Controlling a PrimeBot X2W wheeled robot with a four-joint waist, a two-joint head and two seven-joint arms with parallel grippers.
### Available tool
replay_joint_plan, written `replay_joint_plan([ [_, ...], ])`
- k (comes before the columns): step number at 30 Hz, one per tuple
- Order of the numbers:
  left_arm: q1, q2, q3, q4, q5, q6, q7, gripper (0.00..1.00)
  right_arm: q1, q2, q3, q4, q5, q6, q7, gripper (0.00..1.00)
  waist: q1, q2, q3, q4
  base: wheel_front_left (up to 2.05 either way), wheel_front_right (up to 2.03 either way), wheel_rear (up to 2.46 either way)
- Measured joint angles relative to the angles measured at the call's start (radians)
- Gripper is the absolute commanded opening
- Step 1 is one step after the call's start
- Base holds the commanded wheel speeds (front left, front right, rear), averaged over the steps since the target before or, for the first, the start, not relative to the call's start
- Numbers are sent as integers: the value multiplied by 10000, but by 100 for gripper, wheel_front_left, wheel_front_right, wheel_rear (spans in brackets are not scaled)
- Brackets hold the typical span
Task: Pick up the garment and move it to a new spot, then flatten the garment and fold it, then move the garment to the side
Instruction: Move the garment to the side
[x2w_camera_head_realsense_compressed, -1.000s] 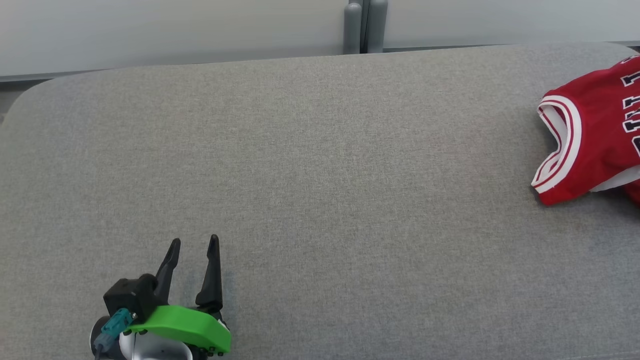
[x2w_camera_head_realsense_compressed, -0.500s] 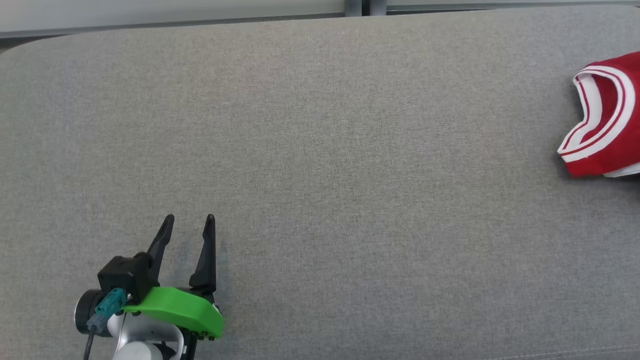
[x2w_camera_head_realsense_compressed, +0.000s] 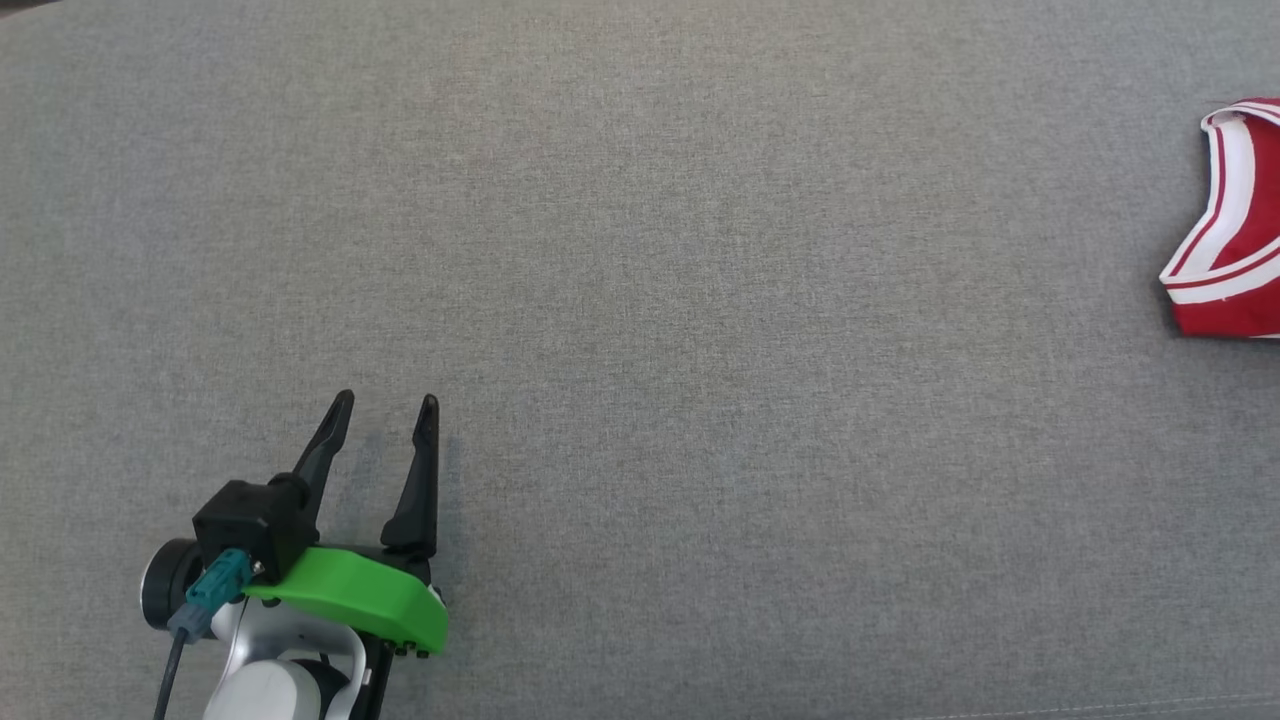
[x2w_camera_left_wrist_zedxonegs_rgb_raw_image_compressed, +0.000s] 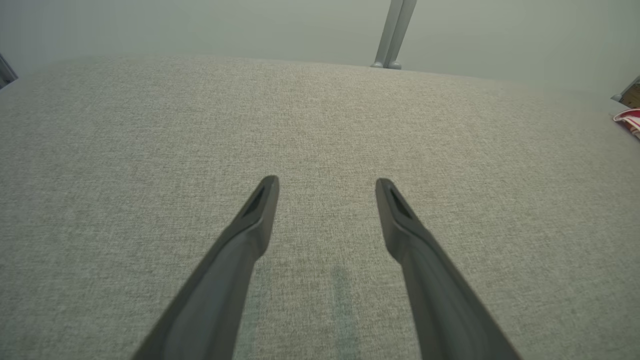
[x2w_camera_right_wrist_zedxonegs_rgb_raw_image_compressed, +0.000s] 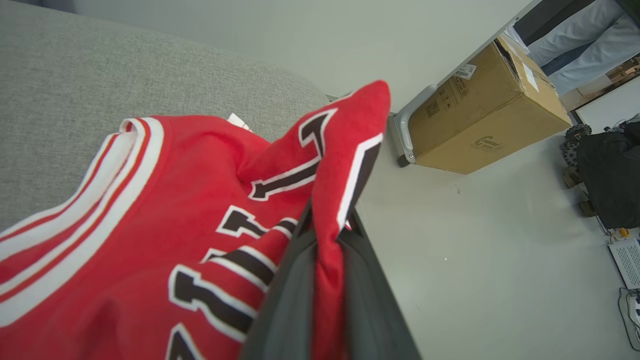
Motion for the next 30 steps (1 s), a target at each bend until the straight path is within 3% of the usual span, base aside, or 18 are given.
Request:
replay_joint_plan([
  [8,0,180,33,-226,35,0,115,100,-6,274,119,669,-468,-153,-249,0,0,0,264,112,0,0,0],
  [11,0,199,59,-265,81,0,132,100,-12,456,-6,1016,-535,-219,-313,39,0,-1,288,124,0,0,0],
  [12,1,199,67,-276,82,0,180,100,-12,489,-77,1145,-535,-221,-355,83,0,0,290,122,0,0,0],
  [13,1,199,69,-280,84,0,203,100,-12,510,-138,1273,-533,-224,-366,95,0,0,291,118,0,0,0],
  [14,1,199,75,-288,84,0,203,100,-12,525,-196,1404,-537,-228,-424,100,0,-1,291,113,0,0,0],
  [22,24,207,167,-552,92,0,291,100,-205,502,-755,2663,-1141,-228,-700,100,0,0,374,-8,0,0,0],
  [30,24,209,157,-585,105,2,309,100,-109,1204,-945,3371,-1104,-228,-594,100,0,-1,444,-128,0,0,0],
])
